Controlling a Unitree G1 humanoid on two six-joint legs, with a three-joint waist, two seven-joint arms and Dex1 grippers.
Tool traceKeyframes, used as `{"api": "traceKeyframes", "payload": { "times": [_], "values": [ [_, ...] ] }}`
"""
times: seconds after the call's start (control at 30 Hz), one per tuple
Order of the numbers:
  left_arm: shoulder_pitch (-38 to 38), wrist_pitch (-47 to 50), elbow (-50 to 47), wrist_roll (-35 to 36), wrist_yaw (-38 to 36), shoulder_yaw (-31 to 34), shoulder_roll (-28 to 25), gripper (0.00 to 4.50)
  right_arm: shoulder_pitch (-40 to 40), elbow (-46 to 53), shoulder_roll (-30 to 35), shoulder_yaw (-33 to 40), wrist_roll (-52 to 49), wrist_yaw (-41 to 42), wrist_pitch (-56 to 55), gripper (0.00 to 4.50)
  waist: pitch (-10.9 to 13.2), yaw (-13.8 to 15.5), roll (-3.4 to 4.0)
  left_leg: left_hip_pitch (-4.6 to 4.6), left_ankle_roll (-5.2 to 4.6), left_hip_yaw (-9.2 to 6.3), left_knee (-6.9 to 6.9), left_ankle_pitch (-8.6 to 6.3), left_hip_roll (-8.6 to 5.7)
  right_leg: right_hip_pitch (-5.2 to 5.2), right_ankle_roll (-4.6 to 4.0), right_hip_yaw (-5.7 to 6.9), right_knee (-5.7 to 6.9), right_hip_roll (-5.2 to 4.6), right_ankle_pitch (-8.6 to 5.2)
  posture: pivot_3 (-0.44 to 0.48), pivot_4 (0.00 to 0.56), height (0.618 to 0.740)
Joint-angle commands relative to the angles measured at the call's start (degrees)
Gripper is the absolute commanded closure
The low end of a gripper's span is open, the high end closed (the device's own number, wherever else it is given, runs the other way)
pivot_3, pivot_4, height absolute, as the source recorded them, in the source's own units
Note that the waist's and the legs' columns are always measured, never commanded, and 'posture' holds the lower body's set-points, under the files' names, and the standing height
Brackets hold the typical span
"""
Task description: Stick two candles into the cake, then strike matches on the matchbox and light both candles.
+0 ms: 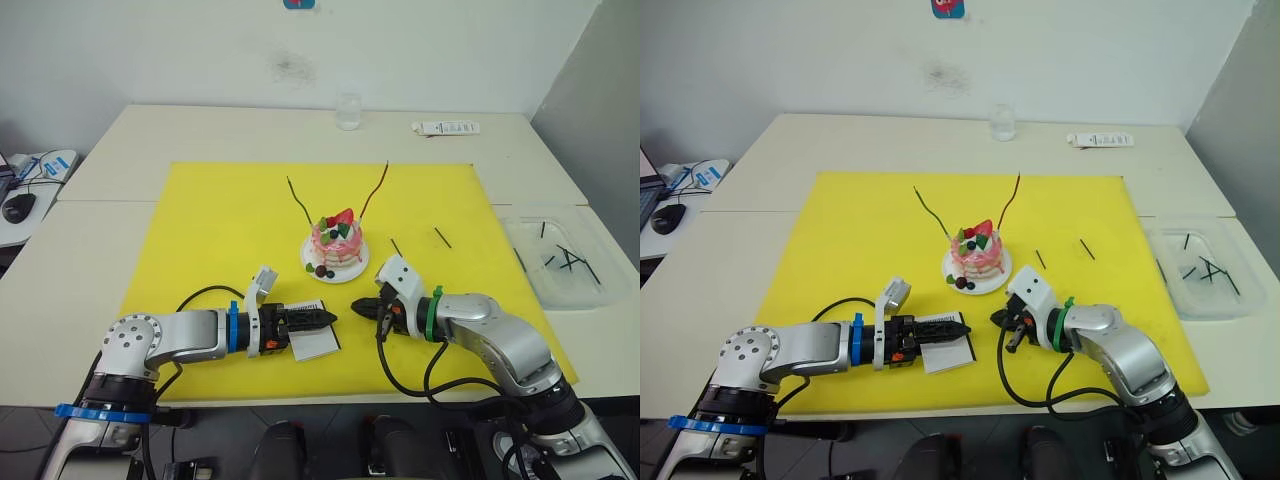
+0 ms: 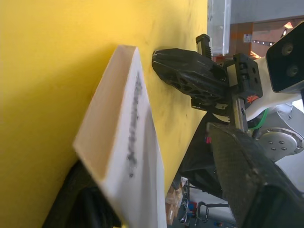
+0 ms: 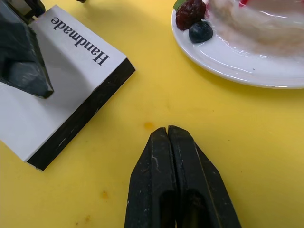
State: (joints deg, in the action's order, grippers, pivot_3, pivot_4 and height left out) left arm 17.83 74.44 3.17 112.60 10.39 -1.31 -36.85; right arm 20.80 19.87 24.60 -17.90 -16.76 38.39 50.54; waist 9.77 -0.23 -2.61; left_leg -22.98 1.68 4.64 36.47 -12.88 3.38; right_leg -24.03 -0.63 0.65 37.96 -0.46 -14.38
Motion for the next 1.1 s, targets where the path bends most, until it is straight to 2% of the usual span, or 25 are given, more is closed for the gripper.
{"api": "traceKeyframes", "payload": {
  "times": [0.03, 0.2, 0.4, 0.67, 0.8, 0.97, 1.03, 1.1],
  "values": [
    [-0.2, 0.8, -1.0, 0.4, -2.9, 0.4, -0.3, 2.97, 0.1, 1.5, 0.6, 2.1, -0.5, -0.6, -0.1, 4.50, 0.0, 0.0, 0.00, 0.00, 0.00, 0.00, 0.00, 0.00, 0.00, -0.01, 0.00, 0.00, 0.00, 0.00, 0.00, 0.000, 0.150, 0.740],
    [0.6, 2.1, -1.2, 0.4, -7.5, 1.0, -1.0, 4.47, 0.3, 1.4, 1.3, 3.5, -1.1, -0.3, 0.0, 4.50, 0.0, 0.0, 0.00, -0.01, 0.00, 0.01, 0.00, 0.00, -0.01, -0.02, 0.00, 0.01, 0.00, 0.00, 0.00, 0.000, 0.150, 0.740],
    [2.3, 3.3, -2.6, 0.4, -14.5, 1.5, -2.5, 4.47, 0.5, 2.2, 1.8, 5.6, -2.2, 0.2, 0.3, 4.50, 0.0, 0.0, -0.01, -0.05, 0.00, 0.00, 0.00, 0.00, -0.01, -0.04, 0.00, 0.01, 0.00, 0.00, 0.00, 0.000, 0.150, 0.740],
    [6.6, 5.5, -5.4, 0.1, -29.1, 3.5, -7.7, 4.47, -0.3, 6.2, 4.5, 11.2, -5.8, 0.9, 0.5, 4.50, 0.1, 0.0, 0.00, -0.08, 0.00, 0.01, -0.03, 0.00, 0.00, -0.08, -0.01, 0.01, -0.03, 0.03, -0.01, 0.000, 0.150, 0.740],
    [8.2, 4.2, -10.4, -8.7, -38.6, 6.6, -8.4, 4.47, -1.0, 7.2, 3.8, 14.5, -5.2, -2.3, -1.8, 4.50, 0.1, 0.0, 0.01, -0.08, 0.00, 0.00, -0.11, 0.00, 0.02, -0.11, -0.03, 0.02, -0.06, 0.08, -0.03, 0.000, 0.150, 0.740],
    [9.2, -4.2, -17.1, -25.1, -49.1, 7.3, -8.1, 4.47, -1.5, 5.3, 2.0, 15.9, -2.2, -7.3, -6.3, 4.50, 0.1, 0.0, 0.01, -0.07, 0.01, 0.05, -0.18, 0.01, 0.02, -0.12, -0.04, -0.01, -0.10, 0.09, -0.03, 0.000, 0.150, 0.740],
    [9.0, -8.0, -18.7, -29.9, -50.0, 7.5, -7.0, 4.47, -1.3, 4.2, 1.4, 15.8, -1.0, -8.5, -8.2, 4.50, 0.1, 0.0, 0.01, -0.06, 0.01, 0.07, -0.21, 0.01, 0.03, -0.12, -0.04, -0.05, -0.12, 0.11, -0.04, 0.000, 0.150, 0.740],
    [8.9, -9.3, -19.3, -31.0, -49.6, 8.0, -5.9, 4.47, -1.0, 3.0, 1.0, 15.6, -0.1, -9.4, -9.9, 4.50, 0.1, 0.0, 0.01, -0.05, 0.02, 0.08, -0.27, 0.01, 0.03, -0.12, -0.04, -0.05, -0.13, 0.11, -0.04, 0.000, 0.150, 0.740]
  ]
}}
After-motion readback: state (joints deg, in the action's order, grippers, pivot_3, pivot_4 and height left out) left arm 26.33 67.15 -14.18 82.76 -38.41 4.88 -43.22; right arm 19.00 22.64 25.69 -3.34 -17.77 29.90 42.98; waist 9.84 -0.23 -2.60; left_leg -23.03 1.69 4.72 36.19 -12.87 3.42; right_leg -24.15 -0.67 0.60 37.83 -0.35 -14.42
